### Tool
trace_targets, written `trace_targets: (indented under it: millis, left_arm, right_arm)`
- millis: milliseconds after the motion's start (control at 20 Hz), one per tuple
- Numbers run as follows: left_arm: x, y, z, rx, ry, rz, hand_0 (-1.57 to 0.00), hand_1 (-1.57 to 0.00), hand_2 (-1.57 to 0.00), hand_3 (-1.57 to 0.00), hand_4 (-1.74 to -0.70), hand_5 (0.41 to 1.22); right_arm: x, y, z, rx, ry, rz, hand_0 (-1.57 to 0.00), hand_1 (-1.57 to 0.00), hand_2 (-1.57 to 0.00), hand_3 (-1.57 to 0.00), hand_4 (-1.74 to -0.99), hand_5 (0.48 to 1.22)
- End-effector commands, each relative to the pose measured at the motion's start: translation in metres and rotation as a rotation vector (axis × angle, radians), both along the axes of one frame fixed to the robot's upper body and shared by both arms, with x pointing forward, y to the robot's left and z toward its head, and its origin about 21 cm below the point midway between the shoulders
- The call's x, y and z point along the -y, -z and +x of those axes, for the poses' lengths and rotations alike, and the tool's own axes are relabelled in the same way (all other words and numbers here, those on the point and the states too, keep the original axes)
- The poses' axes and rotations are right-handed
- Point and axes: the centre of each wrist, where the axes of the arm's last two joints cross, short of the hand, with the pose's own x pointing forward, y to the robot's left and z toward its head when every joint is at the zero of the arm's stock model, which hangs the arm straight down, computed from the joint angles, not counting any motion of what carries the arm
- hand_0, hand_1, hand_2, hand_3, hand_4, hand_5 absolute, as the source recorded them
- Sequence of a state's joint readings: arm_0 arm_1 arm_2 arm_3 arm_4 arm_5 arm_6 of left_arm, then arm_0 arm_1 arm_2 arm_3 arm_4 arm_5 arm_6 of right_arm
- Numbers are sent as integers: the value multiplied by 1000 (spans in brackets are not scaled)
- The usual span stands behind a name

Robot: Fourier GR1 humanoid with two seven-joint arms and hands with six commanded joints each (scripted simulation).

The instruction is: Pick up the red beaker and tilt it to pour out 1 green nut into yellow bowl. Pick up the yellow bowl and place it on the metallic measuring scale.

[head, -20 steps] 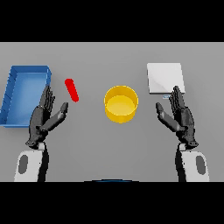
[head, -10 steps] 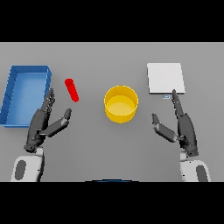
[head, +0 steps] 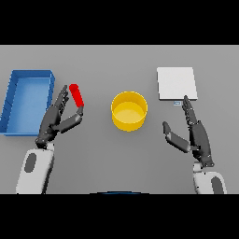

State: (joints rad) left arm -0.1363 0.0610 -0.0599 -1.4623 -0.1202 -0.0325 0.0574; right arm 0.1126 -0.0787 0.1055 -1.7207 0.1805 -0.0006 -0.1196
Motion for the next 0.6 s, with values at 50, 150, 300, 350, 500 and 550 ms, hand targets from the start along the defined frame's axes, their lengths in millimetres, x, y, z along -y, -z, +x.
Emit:
trace_targets:
  millis: [50,150,300,350,500,550]
  left_arm:
    - [0,4,12,-10,-7,13,1,1,1,1,-1382,739]
    - [2,11,22,-30,-12,25,1,1,1,1,-1369,733]
    - [-2,20,38,-50,-23,11,1,1,1,1,-1345,718]
    - [0,25,39,-54,-18,8,1,1,1,1,-1339,717]
    - [4,24,54,-54,-22,15,1,1,1,1,-1323,712]
    - [1,21,59,-42,-22,19,1,1,1,1,-1321,713]
  right_arm:
    - [1,2,-2,-11,20,0,1,1,1,1,-1312,681]
    - [1,0,0,-19,18,3,1,1,1,1,-1329,685]
    - [1,2,1,-21,19,7,1,1,1,1,-1339,688]
    - [1,2,0,-24,22,10,1,1,1,1,-1341,689]
    - [4,1,1,-27,26,15,1,1,1,1,-1338,688]
    - [3,1,1,-33,22,18,1,1,1,1,-1336,688]
